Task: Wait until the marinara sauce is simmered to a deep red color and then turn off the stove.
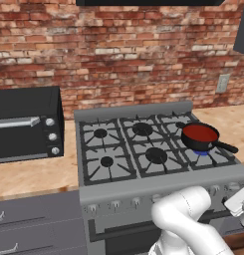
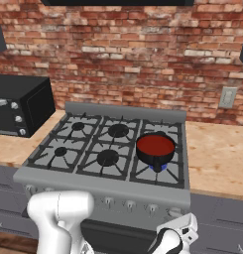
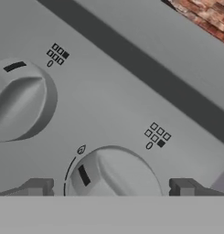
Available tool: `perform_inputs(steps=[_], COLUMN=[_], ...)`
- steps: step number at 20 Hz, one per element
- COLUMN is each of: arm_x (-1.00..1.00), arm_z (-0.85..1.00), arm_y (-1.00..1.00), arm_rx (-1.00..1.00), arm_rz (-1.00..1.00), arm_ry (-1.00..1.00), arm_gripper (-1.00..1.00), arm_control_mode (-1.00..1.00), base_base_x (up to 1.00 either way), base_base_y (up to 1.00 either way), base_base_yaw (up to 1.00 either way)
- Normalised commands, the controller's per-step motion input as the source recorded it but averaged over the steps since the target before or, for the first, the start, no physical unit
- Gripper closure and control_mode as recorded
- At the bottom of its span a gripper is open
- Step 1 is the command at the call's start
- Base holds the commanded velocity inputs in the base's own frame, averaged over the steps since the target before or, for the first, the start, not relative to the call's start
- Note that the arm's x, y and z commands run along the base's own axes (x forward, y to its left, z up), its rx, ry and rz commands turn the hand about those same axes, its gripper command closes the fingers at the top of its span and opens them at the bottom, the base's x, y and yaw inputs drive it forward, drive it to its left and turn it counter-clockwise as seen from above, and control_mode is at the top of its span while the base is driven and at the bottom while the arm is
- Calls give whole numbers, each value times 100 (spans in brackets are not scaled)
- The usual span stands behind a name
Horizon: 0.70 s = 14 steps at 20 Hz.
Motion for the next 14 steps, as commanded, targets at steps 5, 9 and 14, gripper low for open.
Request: perform_inputs(steps=[5,9,14], arm_x=[9,10,11], arm_z=[0,-3,0], arm_y=[0,0,0], arm_rx=[3,0,-1], arm_rz=[-1,-1,-1], arm_ry=[0,0,-2], arm_gripper=[-100,-100,-100], arm_control_mode=[-100,-100,-100], base_base_x=[0,0,0], base_base_y=[0,0,0], base_base_yaw=[0,0,0])
